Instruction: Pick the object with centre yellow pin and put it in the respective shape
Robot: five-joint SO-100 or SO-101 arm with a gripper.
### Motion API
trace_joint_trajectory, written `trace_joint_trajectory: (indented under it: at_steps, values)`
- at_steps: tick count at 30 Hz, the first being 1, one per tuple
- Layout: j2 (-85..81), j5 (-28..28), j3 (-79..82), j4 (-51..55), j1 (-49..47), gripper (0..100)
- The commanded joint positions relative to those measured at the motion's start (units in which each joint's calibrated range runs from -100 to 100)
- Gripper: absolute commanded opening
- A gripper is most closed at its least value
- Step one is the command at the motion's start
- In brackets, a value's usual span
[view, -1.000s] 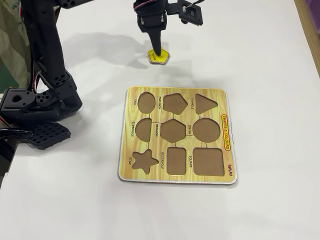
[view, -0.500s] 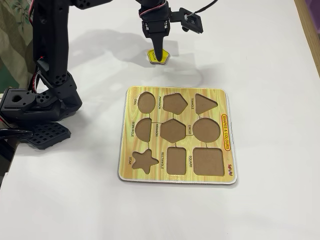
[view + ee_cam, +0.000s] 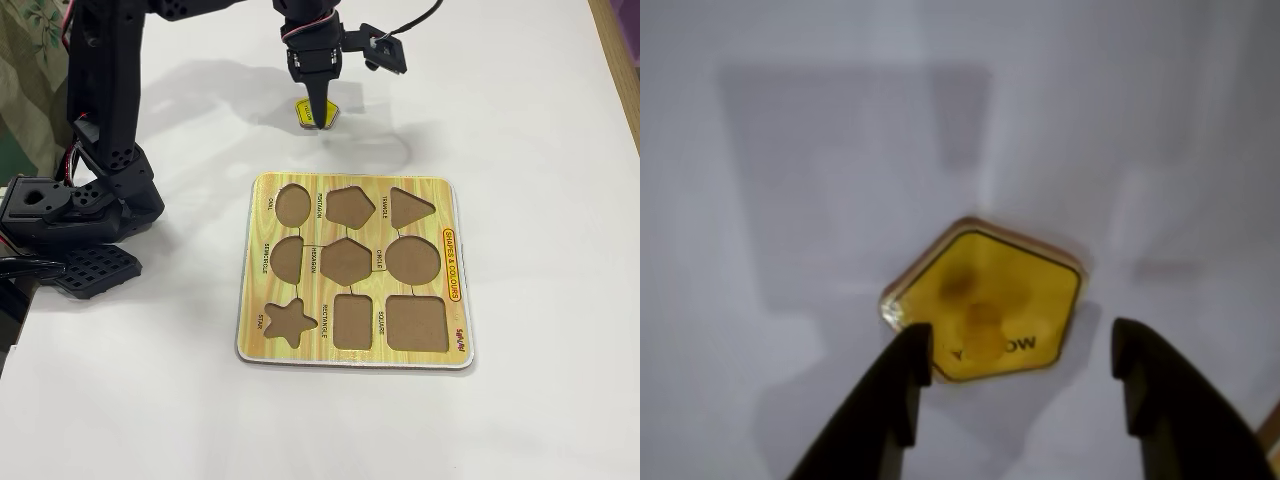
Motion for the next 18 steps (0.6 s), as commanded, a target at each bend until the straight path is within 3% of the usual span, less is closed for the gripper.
trace_joint_trajectory:
  at_steps: [1,18]
  values:
    - [-1.01,0.29,-1.8,-3.7,-0.27,21]
    - [-0.92,0.29,-1.71,-2.84,-1.63,21]
